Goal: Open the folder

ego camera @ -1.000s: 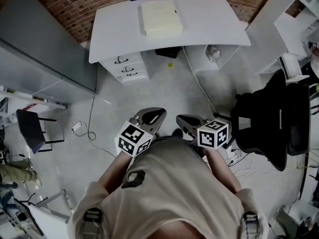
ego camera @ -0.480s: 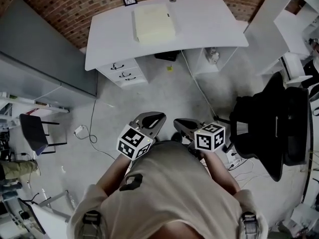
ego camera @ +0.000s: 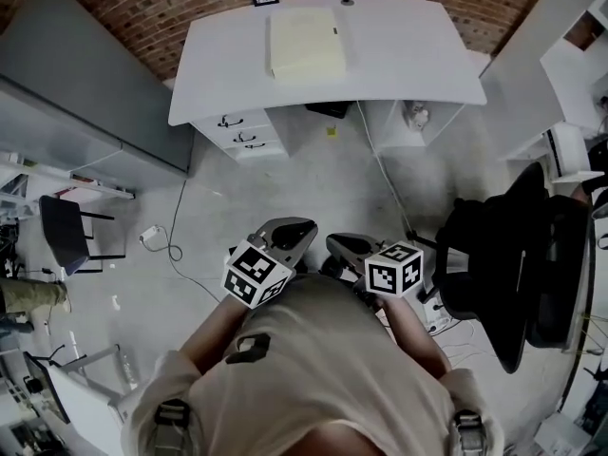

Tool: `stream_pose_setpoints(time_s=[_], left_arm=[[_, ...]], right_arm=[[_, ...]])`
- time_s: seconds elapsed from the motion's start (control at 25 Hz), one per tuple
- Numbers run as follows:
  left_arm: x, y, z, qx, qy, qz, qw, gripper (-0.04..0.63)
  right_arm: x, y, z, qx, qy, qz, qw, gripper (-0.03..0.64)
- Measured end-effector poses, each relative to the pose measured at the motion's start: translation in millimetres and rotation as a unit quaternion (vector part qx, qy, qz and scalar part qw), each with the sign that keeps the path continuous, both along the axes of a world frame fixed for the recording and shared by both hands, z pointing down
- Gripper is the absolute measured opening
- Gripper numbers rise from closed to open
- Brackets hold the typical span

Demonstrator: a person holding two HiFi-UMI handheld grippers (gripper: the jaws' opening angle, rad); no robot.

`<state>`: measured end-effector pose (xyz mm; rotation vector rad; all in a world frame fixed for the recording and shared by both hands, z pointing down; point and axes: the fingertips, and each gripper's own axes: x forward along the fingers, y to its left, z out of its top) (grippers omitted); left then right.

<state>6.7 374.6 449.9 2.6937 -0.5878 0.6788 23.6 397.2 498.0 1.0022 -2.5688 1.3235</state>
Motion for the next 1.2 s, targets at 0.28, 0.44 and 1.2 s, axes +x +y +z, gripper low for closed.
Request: stream_pose_setpoints(time_s=[0.28, 0.44, 1.2], left_arm=[[0, -12, 5, -0.009, 0.013, 0.007, 0.9998, 0.016], [2, -27, 7, -0.012, 0.022, 0.015, 0.9996, 0.015], [-46, -129, -2, -0.015, 0.069, -0.011, 0.9974, 0.015]], right_arm=[[8, -10, 2, -0.005, 0.018, 0.017, 1.0, 0.006], [14, -22, 5, -0.016, 0.022, 0.039, 0.999, 0.006], [-17, -106, -2, -0.011, 0.092, 0.029, 0.995, 0.006]])
